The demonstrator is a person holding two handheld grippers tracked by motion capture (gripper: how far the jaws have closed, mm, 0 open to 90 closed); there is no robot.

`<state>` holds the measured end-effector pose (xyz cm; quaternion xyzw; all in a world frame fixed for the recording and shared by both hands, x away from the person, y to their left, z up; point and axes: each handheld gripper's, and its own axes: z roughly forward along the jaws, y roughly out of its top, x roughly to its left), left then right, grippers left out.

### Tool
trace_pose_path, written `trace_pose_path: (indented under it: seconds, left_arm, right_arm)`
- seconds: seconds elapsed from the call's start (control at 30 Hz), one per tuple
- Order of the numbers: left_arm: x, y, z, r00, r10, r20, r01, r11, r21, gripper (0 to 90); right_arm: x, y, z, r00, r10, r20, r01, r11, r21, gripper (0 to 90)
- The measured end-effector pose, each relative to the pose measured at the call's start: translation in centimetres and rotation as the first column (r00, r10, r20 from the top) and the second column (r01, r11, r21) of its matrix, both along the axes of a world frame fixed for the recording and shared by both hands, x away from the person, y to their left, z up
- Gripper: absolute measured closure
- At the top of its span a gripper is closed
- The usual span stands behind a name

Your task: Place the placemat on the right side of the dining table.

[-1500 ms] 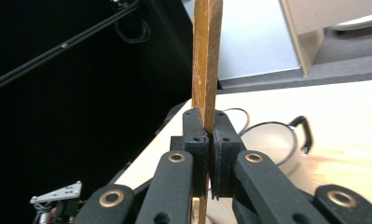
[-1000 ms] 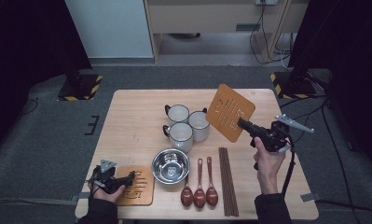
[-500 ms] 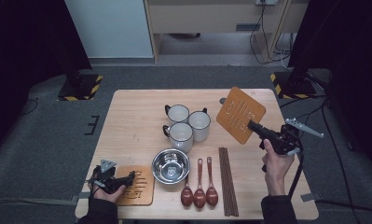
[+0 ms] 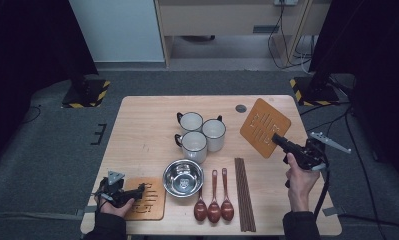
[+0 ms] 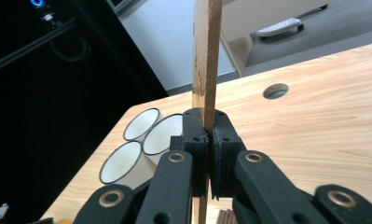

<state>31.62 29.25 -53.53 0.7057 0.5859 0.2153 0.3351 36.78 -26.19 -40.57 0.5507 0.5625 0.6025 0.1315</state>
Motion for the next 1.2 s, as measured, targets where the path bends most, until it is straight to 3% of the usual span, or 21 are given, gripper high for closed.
trace_pose_path:
  seconds: [1.2]
  left_arm:
    - [0.0, 0.0, 0.0, 1.0000, 0.000, -0.002, 0.000, 1.0000, 0.003, 1.7]
  right_arm:
    - [-0.6, -2.3, -3.5, 0.9902, -0.104, -0.093, 0.097, 0.992, -0.079, 87.2]
